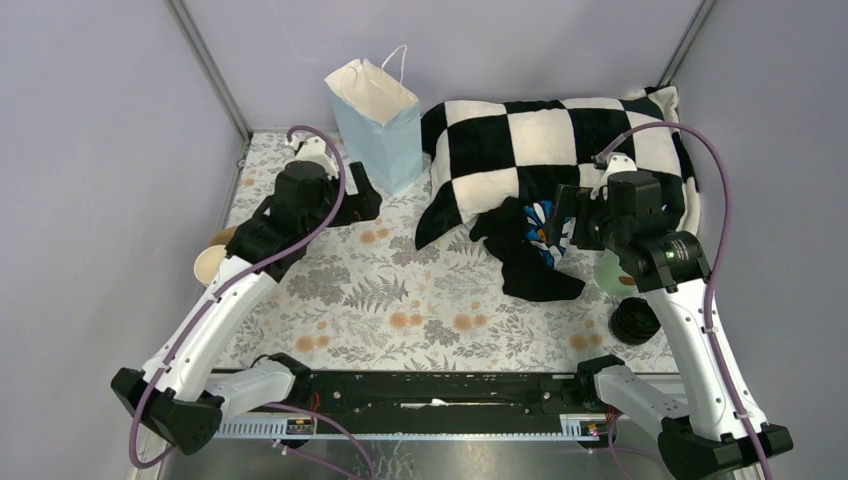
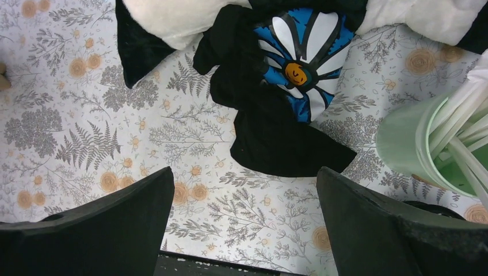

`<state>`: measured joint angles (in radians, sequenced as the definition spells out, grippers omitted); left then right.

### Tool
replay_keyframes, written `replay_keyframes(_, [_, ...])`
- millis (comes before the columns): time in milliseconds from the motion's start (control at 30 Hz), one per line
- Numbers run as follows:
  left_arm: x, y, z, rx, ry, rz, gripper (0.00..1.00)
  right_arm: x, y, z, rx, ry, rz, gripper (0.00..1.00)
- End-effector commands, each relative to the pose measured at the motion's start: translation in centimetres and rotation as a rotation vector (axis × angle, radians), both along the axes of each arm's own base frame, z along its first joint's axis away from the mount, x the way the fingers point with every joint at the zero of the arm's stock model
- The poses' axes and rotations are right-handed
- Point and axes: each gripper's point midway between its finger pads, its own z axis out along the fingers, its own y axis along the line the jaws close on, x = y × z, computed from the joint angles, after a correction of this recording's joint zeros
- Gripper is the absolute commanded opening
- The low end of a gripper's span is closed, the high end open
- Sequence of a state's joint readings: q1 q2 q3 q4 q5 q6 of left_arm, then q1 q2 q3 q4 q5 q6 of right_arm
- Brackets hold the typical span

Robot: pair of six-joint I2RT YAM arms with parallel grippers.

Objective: Pack the takeout coffee

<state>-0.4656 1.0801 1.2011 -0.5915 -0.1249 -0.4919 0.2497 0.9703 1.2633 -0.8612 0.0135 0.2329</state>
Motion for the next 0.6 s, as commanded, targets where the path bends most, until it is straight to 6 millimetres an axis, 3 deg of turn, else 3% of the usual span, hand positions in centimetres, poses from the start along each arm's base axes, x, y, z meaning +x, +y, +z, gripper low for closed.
replay_keyframes(0, [-0.3,1.6,2.3,0.062,-0.051,0.075,0.99,-0.3,0.6,0.6,0.027,-0.004,0.019,1.0])
replay_keyframes(167, [-1.3,4.8,2.3,0.156,0.008,0.217,0.99,-0.3,1.8,1.1,0.031,-0.013,0.083,1.0])
replay_keyframes(433, [-5.0,15.5,1.6,0.546,0.228,0.745,0.99,-0.4,4.2,0.2,0.031,0.023,0.178,1.0])
replay_keyframes(567, [-5.8,19.5,0.4,0.478,0.303,0.887,0.98,-0.5,5.9,0.0,0.042,0.052,0.234,1.0])
